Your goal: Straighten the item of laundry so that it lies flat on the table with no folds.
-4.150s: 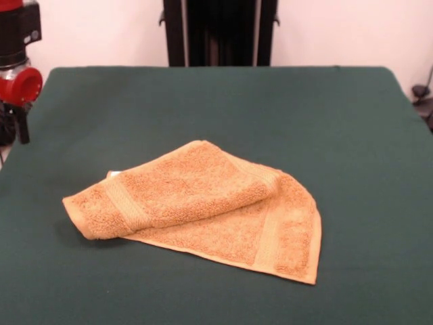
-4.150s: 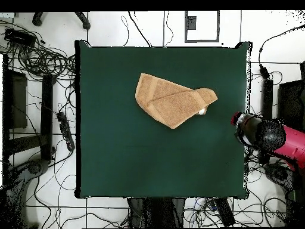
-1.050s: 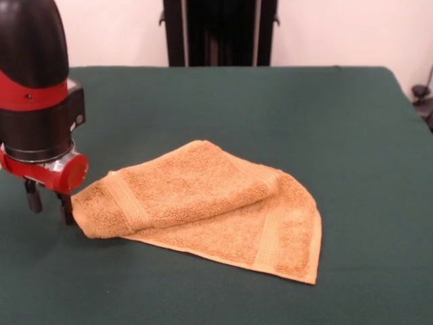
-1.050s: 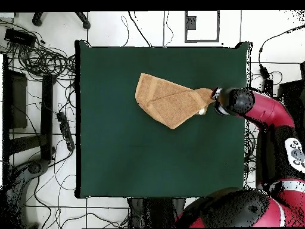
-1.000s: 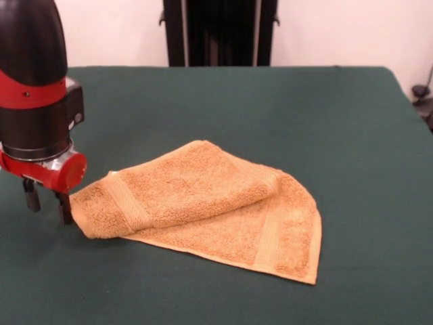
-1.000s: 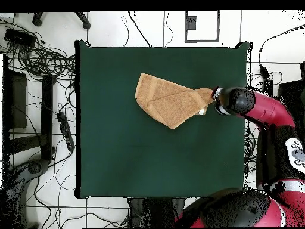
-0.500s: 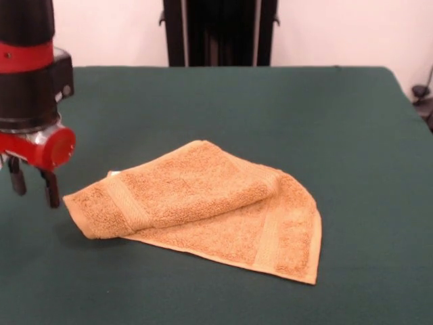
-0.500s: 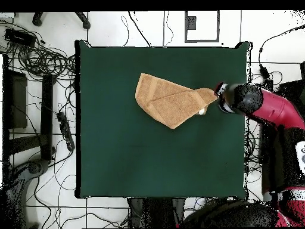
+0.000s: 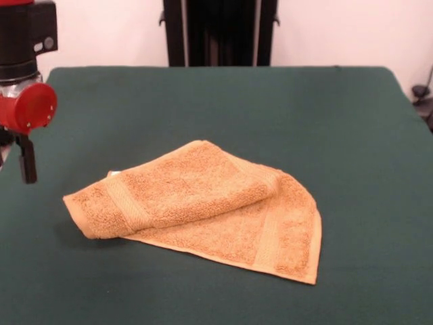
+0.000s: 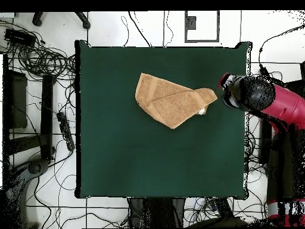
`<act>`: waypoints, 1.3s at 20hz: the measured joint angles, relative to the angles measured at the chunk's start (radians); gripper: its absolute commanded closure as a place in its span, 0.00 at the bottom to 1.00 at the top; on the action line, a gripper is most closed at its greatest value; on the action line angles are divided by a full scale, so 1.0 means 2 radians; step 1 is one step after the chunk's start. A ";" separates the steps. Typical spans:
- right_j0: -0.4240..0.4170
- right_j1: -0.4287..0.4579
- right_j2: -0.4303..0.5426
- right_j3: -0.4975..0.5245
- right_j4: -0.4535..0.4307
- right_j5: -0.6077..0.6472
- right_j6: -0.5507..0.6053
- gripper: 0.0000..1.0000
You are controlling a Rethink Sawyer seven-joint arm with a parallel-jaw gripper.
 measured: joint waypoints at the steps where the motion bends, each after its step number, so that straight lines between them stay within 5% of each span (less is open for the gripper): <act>1: 0.002 -0.001 -0.002 0.000 0.002 0.000 0.000 0.00; 26: 0.028 0.001 -0.025 0.013 0.025 -0.017 0.000 0.00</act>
